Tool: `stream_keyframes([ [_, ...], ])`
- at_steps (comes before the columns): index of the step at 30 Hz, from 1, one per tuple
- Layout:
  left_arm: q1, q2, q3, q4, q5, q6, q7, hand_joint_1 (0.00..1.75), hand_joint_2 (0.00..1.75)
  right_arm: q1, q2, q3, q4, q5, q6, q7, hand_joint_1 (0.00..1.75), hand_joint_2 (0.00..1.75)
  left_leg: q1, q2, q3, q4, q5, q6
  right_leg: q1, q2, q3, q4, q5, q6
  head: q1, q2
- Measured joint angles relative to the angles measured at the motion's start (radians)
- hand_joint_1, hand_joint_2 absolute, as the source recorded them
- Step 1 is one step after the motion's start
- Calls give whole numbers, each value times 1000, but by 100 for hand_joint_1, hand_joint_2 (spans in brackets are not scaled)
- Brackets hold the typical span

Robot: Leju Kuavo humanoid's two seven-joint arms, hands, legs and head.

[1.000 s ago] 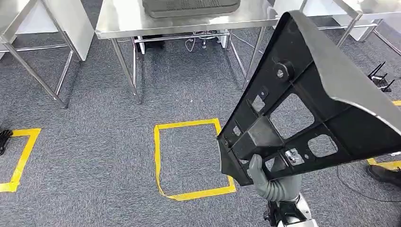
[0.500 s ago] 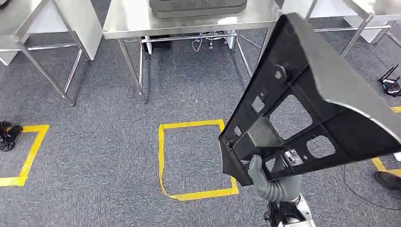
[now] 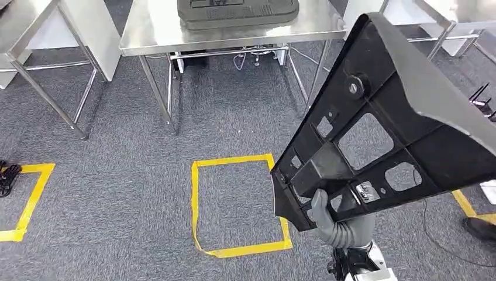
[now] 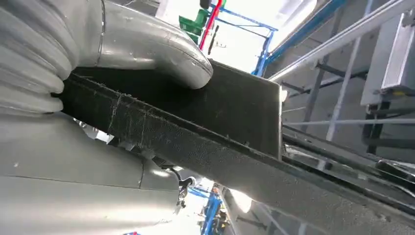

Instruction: Take the parts from the cabinet and place them on the table.

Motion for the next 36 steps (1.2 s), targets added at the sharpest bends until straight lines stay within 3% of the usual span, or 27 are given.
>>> stream_keyframes([
  [2,1,0,0,0,0,0,0,0,175,3,1,0,0,0,1,1,175,175,-5,-3,0,-11,-5,16,-1,0,23,5,13,18,-3,0],
  [4,2,-1,0,0,0,0,0,0,175,4,2,-1,1,0,1,1,175,175,1,-9,32,-27,-5,32,-3,-1,20,22,-4,19,1,0],
  [5,2,-1,0,0,0,0,-1,0,175,1,2,-1,0,0,1,0,175,175,2,-9,38,-30,-8,38,-1,1,-6,68,-19,18,2,0],
  [8,1,0,1,0,0,0,-1,0,175,5,2,-2,1,0,1,0,175,175,1,-15,40,-30,-17,43,-2,3,-163,281,-86,18,9,0],
  [9,1,0,1,0,0,0,-1,0,175,7,2,-2,3,0,1,1,175,175,1,-17,44,-30,-22,42,-3,3,-194,301,-83,23,9,0],
  [10,1,0,1,0,0,-1,-1,0,175,7,2,-2,3,0,1,1,175,175,2,-20,50,-30,-27,40,-5,3,-199,276,-60,34,9,0],
  [11,2,0,2,0,0,-1,-1,0,175,8,0,-3,3,0,1,1,175,175,2,-22,59,-30,-33,37,-8,3,-183,210,-15,51,10,0],
  [12,3,0,2,0,0,-3,0,0,175,8,0,-5,3,0,1,1,175,175,3,-24,69,-30,-40,33,-11,3,-152,119,38,64,10,0],
  [13,3,-2,2,0,-1,-3,0,0,175,8,0,-5,3,0,1,1,175,175,3,-25,76,-30,-46,29,-12,2,-124,35,86,69,11,0],
  [14,2,-2,2,0,0,-3,2,0,175,8,1,-6,5,0,1,0,175,175,-1,-26,84,-27,-54,21,-9,1,-124,15,89,50,10,0],
  [15,2,-1,3,0,0,-1,3,0,175,6,2,-6,5,0,1,1,175,175,-1,-26,81,-30,-58,14,-3,-2,-120,14,64,22,11,0],
  [17,3,-1,3,0,0,0,6,0,175,11,2,-6,4,0,1,1,175,175,0,-23,89,-18,-54,0,0,4,-116,7,80,4,10,0],
  [18,3,-2,3,0,0,0,7,0,175,11,2,-8,4,0,0,1,175,175,1,-21,94,-17,-58,-3,-5,6,-89,7,83,-6,10,0],
  [19,3,-1,3,0,-1,0,8,0,175,12,5,-8,3,-3,0,1,175,175,5,-16,92,0,-68,-7,-11,4,-82,3,87,-14,7,0],
  [20,2,-2,3,0,-1,0,8,0,175,12,6,-8,3,-3,0,1,175,175,5,-11,81,34,-86,-10,-11,3,-71,3,84,-17,8,0],
  [23,1,-3,3,0,-2,0,8,0,175,12,7,-11,4,-3,0,1,175,175,8,-7,-36,223,-168,-18,-7,3,-58,4,74,-29,5,0],
  [24,2,-3,3,0,-2,0,8,0,175,13,7,-11,5,-3,0,1,175,175,10,-7,-67,256,-174,-21,-7,3,-54,4,69,-29,3,0],
  [25,4,-3,3,0,-2,0,8,0,175,14,8,-11,6,-3,0,0,175,175,12,-7,-76,245,-153,-22,-7,4,-49,4,65,-28,4,0],
  [26,4,-3,3,0,-2,1,8,0,175,16,8,-11,6,-3,0,0,175,175,14,-6,-63,191,-105,-22,-8,6,-41,4,59,-25,3,0],
  [28,4,-1,3,0,-3,1,8,0,175,16,8,-12,6,-4,0,0,175,175,17,-1,-2,33,1,-23,-11,6,-23,4,47,-16,3,0],
  [29,4,-1,3,0,-5,1,8,0,175,16,8,-13,6,-3,0,0,175,175,17,1,14,-6,0,-22,-8,6,-19,6,41,-9,5,0],
  [30,3,-2,3,1,-7,1,7,0,175,15,8,-14,7,-4,0,0,175,175,11,4,2,15,-95,-15,-4,8,-14,7,36,-2,5,0],
  [31,1,-2,3,0,-9,1,8,0,175,15,10,-14,7,-4,0,-1,175,175,8,3,5,15,-91,-9,-4,5,-25,4,28,6,5,0],
  [33,4,-2,3,0,-9,1,7,0,175,14,11,-14,6,-4,0,-1,175,175,5,-1,9,12,-78,5,-4,3,-16,-1,17,17,6,0],
  [34,4,-2,3,0,-10,1,7,0,175,15,11,-14,6,-4,0,-1,175,175,16,-2,26,-3,-41,17,-6,4,-10,10,14,24,3,0],
  [35,4,-2,3,0,-10,1,7,0,175,15,11,-15,6,-4,0,-1,175,175,15,-1,32,-5,-26,22,-6,3,-18,41,2,23,12,0],
  [36,4,-2,3,0,-10,1,7,0,175,15,11,-16,6,-4,0,-1,175,175,14,3,36,-5,-28,28,-6,3,-54,106,-31,17,18,0],
])
